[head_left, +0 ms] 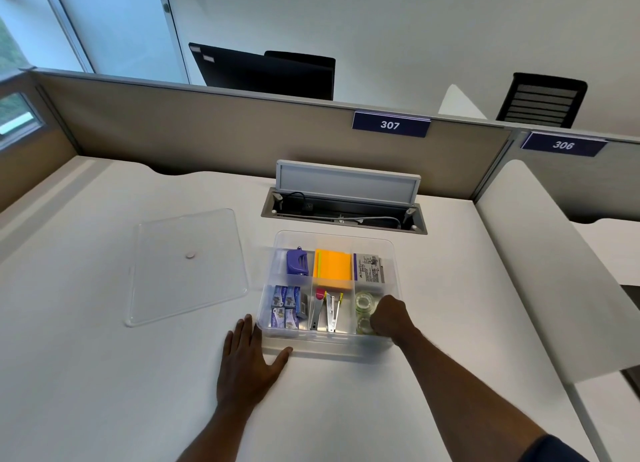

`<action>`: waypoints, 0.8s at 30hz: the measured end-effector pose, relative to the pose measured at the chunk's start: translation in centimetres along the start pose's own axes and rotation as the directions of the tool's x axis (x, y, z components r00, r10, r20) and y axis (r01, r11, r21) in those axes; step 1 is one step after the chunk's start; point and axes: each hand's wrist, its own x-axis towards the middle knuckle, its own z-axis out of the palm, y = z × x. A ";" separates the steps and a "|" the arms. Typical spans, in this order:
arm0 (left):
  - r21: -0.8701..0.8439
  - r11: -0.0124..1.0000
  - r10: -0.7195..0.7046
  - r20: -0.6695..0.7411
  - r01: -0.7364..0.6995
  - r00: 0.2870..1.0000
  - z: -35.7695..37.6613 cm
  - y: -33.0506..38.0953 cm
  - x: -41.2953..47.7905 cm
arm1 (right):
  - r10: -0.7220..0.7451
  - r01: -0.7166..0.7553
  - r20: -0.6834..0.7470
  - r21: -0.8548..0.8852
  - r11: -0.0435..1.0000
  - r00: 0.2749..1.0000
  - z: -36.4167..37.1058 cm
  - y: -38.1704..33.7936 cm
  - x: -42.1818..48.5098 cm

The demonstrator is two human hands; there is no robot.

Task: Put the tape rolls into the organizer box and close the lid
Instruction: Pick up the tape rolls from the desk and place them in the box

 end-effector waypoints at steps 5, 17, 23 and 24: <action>-0.004 1.000 -0.005 0.008 0.005 1.000 0.1 -0.1 0.0 | 0.001 -0.001 0.012 0.014 1.000 1.000 -0.2 0.0 -0.2; -0.001 1.000 0.002 -0.013 -0.002 1.000 0.1 0.0 0.0 | 0.042 -0.043 0.019 0.076 0.996 0.999 0.0 -0.4 -0.3; -0.002 1.000 0.001 -0.020 -0.001 1.000 0.4 -0.1 0.0 | 0.022 -0.021 -0.021 0.077 0.997 1.000 -0.5 -0.8 -0.3; -0.007 1.000 0.002 -0.016 -0.002 1.000 0.4 -0.2 0.0 | 0.009 -0.004 -0.065 0.072 0.997 0.998 -0.6 -1.2 -0.3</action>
